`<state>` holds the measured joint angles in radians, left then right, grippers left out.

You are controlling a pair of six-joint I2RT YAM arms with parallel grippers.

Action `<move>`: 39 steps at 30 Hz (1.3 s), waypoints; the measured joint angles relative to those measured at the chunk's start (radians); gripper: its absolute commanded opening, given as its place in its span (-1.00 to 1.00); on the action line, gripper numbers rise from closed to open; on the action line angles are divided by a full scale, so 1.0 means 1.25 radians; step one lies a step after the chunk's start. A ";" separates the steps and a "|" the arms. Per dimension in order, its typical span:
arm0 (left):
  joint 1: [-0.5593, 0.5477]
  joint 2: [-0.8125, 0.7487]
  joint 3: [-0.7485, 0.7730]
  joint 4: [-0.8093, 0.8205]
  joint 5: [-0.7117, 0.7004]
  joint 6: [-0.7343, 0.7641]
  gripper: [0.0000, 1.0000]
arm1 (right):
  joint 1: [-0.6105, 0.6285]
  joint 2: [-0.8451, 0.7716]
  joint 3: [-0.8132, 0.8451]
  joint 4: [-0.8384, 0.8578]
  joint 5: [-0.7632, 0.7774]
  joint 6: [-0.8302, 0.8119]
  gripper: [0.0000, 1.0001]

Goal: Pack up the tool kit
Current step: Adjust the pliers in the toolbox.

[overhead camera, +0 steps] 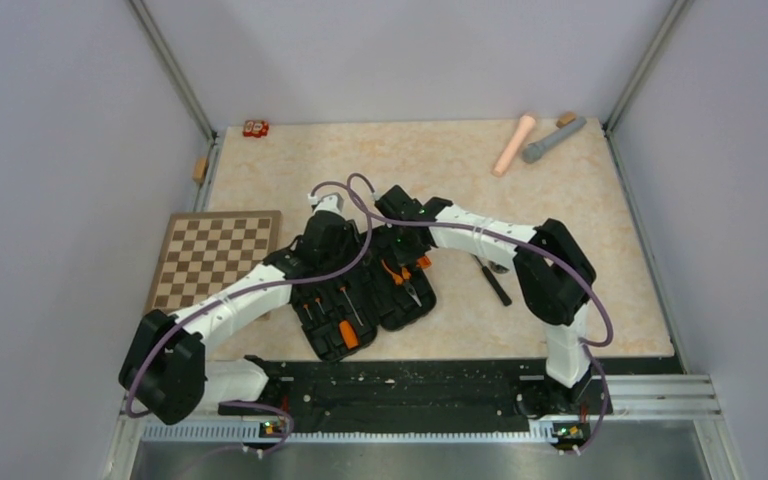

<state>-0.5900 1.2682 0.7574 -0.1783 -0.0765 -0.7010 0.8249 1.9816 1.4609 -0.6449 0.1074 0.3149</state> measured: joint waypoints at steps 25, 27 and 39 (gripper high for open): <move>0.000 -0.342 -0.103 -0.074 -0.133 0.020 -0.06 | -0.041 0.034 0.116 -0.122 -0.109 -0.069 -0.66; 0.000 -0.339 -0.103 -0.075 -0.121 0.025 -0.04 | -0.043 0.031 0.126 -0.139 -0.092 -0.071 -0.62; -0.017 -0.140 -0.045 -0.056 -0.008 0.043 -0.27 | -0.037 -0.154 0.053 -0.146 -0.087 -0.055 -0.98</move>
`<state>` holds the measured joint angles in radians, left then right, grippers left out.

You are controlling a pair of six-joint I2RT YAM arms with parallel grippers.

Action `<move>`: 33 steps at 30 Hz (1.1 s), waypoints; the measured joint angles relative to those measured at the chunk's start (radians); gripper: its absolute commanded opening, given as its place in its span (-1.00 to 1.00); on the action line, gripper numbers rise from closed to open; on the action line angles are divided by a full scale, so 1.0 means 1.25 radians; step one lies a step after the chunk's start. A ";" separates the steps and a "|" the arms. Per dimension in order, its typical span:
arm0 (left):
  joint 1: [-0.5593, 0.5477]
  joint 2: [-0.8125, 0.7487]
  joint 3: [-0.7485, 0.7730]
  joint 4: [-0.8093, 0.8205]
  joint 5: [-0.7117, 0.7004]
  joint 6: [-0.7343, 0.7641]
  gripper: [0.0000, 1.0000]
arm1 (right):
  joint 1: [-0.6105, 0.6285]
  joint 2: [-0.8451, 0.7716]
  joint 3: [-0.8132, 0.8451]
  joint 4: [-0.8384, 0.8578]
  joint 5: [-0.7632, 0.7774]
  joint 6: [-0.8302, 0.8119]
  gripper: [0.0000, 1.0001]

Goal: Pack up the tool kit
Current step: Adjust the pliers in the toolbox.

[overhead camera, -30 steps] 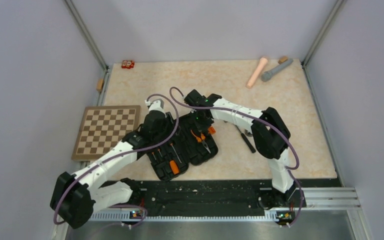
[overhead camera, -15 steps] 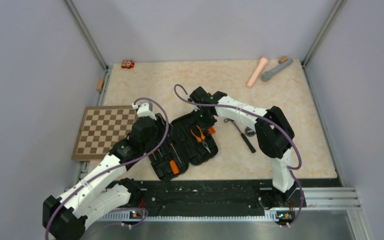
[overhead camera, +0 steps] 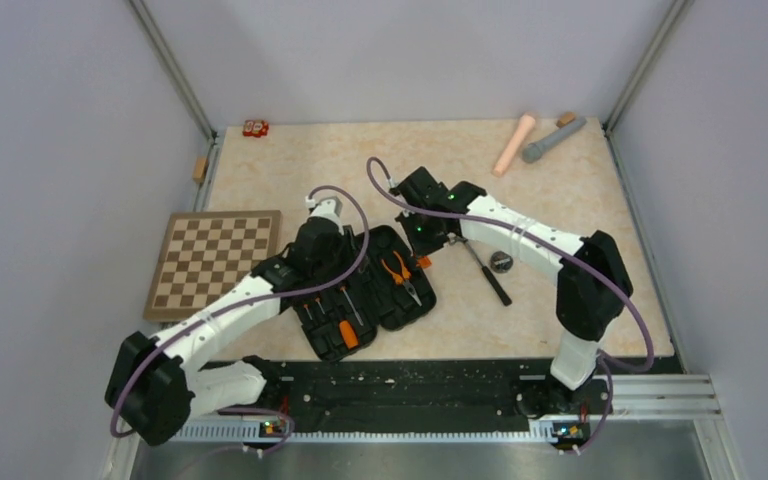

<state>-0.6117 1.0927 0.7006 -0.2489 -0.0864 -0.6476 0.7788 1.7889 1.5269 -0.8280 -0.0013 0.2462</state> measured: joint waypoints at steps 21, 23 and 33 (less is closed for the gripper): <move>-0.050 0.401 0.162 0.149 0.135 -0.012 -0.79 | 0.034 0.026 -0.189 0.134 -0.100 0.103 -1.00; -0.051 0.419 0.167 0.156 0.139 -0.016 -0.86 | 0.031 0.031 -0.193 0.137 -0.111 0.121 -1.00; -0.055 0.465 0.186 0.175 0.156 -0.041 -1.00 | 0.016 0.040 -0.217 0.161 -0.129 0.183 -1.00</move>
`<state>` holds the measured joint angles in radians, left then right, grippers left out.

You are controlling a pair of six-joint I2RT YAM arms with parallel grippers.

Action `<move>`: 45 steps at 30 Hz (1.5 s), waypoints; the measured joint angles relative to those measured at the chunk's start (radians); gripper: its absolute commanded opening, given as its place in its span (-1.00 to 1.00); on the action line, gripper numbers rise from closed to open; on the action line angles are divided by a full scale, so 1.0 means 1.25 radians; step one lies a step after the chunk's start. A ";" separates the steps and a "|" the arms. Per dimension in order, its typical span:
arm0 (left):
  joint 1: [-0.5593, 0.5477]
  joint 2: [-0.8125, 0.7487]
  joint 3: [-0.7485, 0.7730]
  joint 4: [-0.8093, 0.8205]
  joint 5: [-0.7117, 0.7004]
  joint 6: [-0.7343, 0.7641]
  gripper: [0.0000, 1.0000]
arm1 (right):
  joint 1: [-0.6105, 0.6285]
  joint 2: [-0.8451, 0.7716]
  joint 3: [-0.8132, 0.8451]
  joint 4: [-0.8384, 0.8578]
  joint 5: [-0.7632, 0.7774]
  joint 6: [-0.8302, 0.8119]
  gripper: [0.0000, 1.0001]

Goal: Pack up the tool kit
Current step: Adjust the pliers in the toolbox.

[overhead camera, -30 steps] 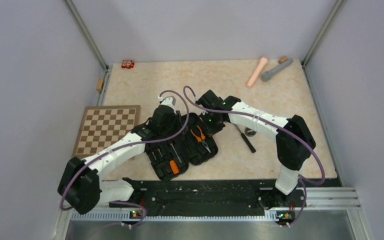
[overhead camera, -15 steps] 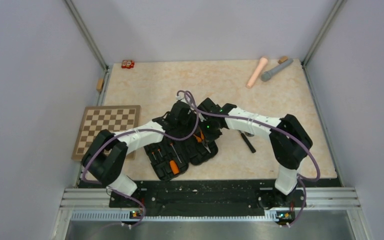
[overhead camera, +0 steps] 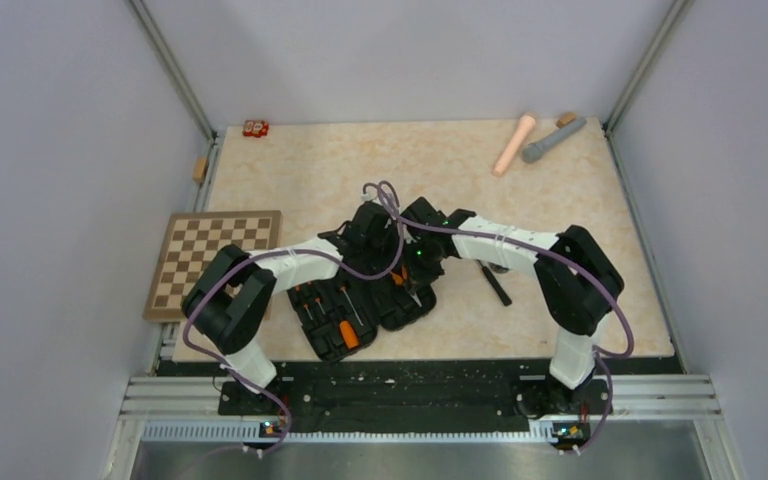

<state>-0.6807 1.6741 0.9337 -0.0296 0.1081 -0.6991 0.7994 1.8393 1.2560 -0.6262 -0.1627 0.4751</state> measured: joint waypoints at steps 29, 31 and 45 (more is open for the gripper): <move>-0.043 -0.044 0.138 -0.094 -0.219 0.099 -0.34 | -0.086 -0.048 0.062 -0.020 -0.065 -0.098 -0.70; -0.047 -0.089 0.146 -0.093 -0.254 0.111 -0.33 | -0.085 -0.065 0.081 -0.019 -0.034 -0.108 -0.70; -0.043 -0.255 -0.022 -0.107 -0.363 0.048 -0.34 | 0.006 0.013 0.186 -0.012 0.146 -0.149 -0.67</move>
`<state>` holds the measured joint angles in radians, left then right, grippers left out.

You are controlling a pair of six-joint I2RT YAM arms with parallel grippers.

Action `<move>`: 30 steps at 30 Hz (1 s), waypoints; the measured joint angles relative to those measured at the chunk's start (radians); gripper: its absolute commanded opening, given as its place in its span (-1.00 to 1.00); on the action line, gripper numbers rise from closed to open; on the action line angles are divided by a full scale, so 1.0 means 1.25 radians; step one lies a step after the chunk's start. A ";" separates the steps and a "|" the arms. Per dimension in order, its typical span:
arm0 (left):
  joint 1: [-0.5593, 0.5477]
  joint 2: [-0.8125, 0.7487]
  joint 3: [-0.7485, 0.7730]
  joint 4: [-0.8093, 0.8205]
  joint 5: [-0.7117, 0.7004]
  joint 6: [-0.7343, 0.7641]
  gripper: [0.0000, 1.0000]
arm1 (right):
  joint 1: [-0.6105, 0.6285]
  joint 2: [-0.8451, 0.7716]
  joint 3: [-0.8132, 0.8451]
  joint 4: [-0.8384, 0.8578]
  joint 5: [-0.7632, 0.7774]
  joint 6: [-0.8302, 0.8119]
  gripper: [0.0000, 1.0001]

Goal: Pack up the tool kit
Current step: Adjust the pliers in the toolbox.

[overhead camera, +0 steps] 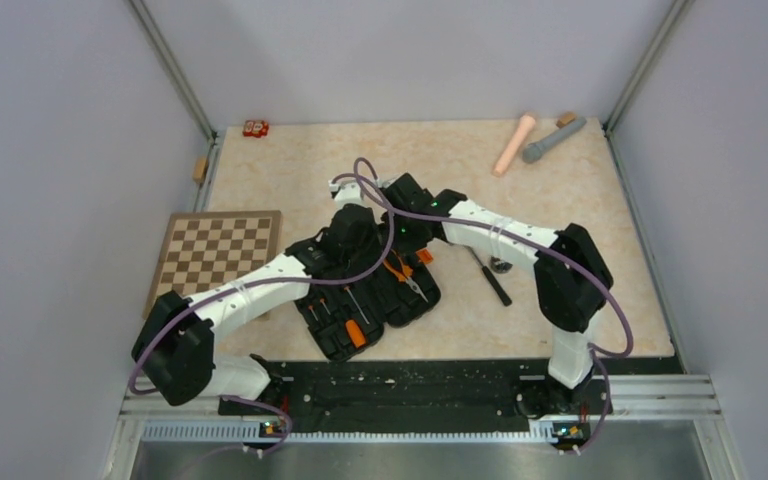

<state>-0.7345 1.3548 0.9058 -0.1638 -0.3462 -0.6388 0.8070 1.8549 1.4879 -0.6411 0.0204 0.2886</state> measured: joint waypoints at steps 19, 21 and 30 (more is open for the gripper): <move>0.001 0.023 -0.072 0.024 0.045 -0.078 -0.45 | 0.003 0.104 0.020 0.006 0.094 0.026 -1.00; 0.001 0.036 -0.076 0.026 0.054 -0.081 -0.46 | -0.004 0.107 0.018 0.006 0.082 0.030 -1.00; 0.001 0.049 -0.079 0.028 0.075 -0.092 -0.49 | -0.044 0.117 -0.010 0.031 -0.006 0.059 -1.00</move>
<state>-0.7338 1.4162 0.8074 -0.1287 -0.2527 -0.7532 0.7525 2.0014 1.4750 -0.6029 0.0124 0.3618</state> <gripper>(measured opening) 0.262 0.004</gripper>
